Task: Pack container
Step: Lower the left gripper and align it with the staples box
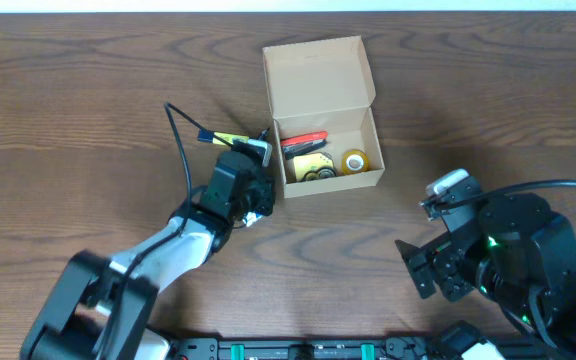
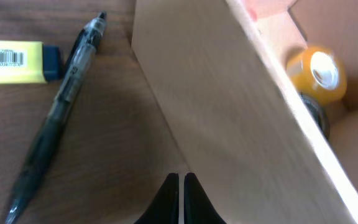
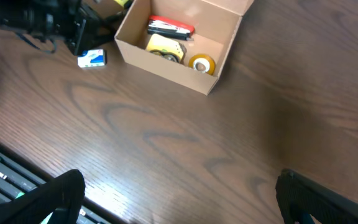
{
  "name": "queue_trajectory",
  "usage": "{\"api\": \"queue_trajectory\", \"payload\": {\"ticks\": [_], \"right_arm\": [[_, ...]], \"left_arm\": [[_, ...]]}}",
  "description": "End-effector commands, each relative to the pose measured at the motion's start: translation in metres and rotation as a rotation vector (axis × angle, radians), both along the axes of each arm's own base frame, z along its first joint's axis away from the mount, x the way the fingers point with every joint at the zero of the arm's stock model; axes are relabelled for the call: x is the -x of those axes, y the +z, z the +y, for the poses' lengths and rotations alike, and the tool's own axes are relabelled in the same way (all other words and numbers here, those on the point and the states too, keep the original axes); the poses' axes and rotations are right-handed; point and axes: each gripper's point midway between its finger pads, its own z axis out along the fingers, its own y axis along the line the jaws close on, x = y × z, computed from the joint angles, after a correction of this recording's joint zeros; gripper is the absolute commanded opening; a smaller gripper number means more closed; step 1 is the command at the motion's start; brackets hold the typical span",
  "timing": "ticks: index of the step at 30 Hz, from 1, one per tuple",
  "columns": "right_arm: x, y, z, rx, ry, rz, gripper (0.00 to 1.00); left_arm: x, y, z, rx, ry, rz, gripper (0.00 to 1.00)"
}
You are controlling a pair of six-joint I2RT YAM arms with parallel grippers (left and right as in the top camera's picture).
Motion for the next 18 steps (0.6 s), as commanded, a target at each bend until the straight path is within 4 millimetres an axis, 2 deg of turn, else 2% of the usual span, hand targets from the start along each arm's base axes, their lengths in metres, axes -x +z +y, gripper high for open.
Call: {"api": "queue_trajectory", "payload": {"ticks": [1,4,5,7,8,12,18], "right_arm": [[-0.002,0.001,-0.005,-0.002,-0.035,-0.002,0.99],[-0.002,0.001,-0.005,-0.002,-0.034,-0.003,0.99],[-0.002,0.001,-0.005,-0.002,-0.034,-0.003,0.99],[-0.002,0.001,-0.005,-0.002,-0.034,-0.003,0.99],[-0.002,0.001,-0.005,-0.002,-0.034,-0.003,0.99],[-0.002,0.001,-0.005,-0.002,-0.035,-0.002,0.99],[-0.002,0.001,-0.005,-0.002,-0.034,-0.003,0.99]], "left_arm": [[-0.002,0.031,0.006,-0.063,-0.067,-0.117,0.10],[0.008,0.038,0.014,-0.132,-0.111,-0.139,0.23],[0.012,0.038,0.016,-0.154,-0.132,-0.136,0.34],[0.019,0.034,0.019,-0.195,-0.170,-0.125,0.71],[0.023,0.030,0.021,-0.214,-0.186,-0.115,0.80],[0.034,0.019,0.027,-0.295,-0.266,-0.096,0.86],[0.039,0.013,0.030,-0.349,-0.326,-0.094,0.94]]}}
